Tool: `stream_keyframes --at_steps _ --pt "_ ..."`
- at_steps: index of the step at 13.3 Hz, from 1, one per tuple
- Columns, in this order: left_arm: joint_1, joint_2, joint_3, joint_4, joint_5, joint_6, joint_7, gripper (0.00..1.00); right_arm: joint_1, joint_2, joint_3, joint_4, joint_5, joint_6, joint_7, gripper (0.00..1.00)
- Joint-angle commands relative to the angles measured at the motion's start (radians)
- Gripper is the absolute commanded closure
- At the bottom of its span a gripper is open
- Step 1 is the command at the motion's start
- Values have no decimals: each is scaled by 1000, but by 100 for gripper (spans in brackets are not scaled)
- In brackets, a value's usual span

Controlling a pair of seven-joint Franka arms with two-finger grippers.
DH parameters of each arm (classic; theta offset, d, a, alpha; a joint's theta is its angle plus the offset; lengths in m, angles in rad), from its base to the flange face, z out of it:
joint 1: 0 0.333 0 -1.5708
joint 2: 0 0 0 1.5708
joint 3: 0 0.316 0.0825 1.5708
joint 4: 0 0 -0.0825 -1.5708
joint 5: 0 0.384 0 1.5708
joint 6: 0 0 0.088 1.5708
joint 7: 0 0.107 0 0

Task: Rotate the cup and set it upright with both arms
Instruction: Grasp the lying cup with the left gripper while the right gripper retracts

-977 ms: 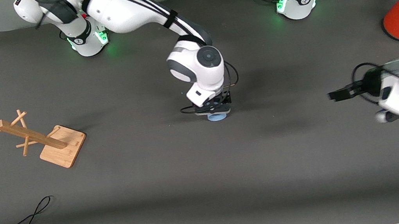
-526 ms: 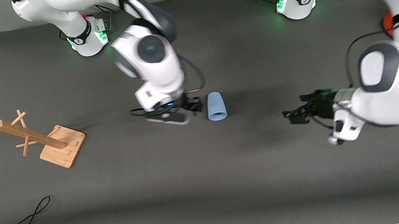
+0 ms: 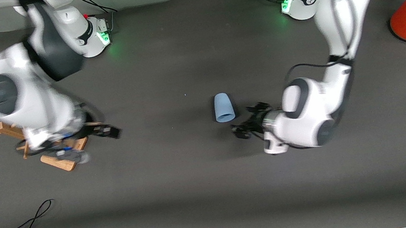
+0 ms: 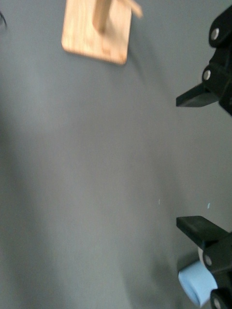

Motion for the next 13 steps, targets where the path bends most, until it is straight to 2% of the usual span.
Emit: stream_keyframes --at_steps 1,3,5,6,8,9,10,11,12,13 --pt "-12 60 14 38 23 -31 -33 2 -89 -84 -15 -47 24 -51 -142 0" --pt "-3 62 24 34 40 -89 -44 2 -89 -159 -77 -112 25 -56 -218 0" --pt "-3 57 82 38 41 -171 -44 2 -136 -268 -79 -223 44 -36 -285 0" --pt "-3 57 83 37 43 -188 -46 2 -140 -319 -81 -264 50 -25 -323 0" --pt "-5 60 84 29 45 -188 -61 6 -132 -348 -91 -262 54 -38 -382 0" --pt "-11 65 84 29 42 -186 -91 16 -100 -347 -110 -233 54 -57 -409 0" --pt "-11 68 82 26 40 -190 -102 30 -70 -342 -131 -220 53 -86 -417 0" --pt "-11 66 82 6 38 -193 -96 56 -66 -341 -134 -216 53 -90 -420 0" --pt "-6 68 80 -4 32 -196 -98 100 -66 -339 -134 -213 51 -93 -419 0" --pt "-6 72 80 -5 32 -206 -95 100 -69 -339 -134 -211 50 -94 -420 0"
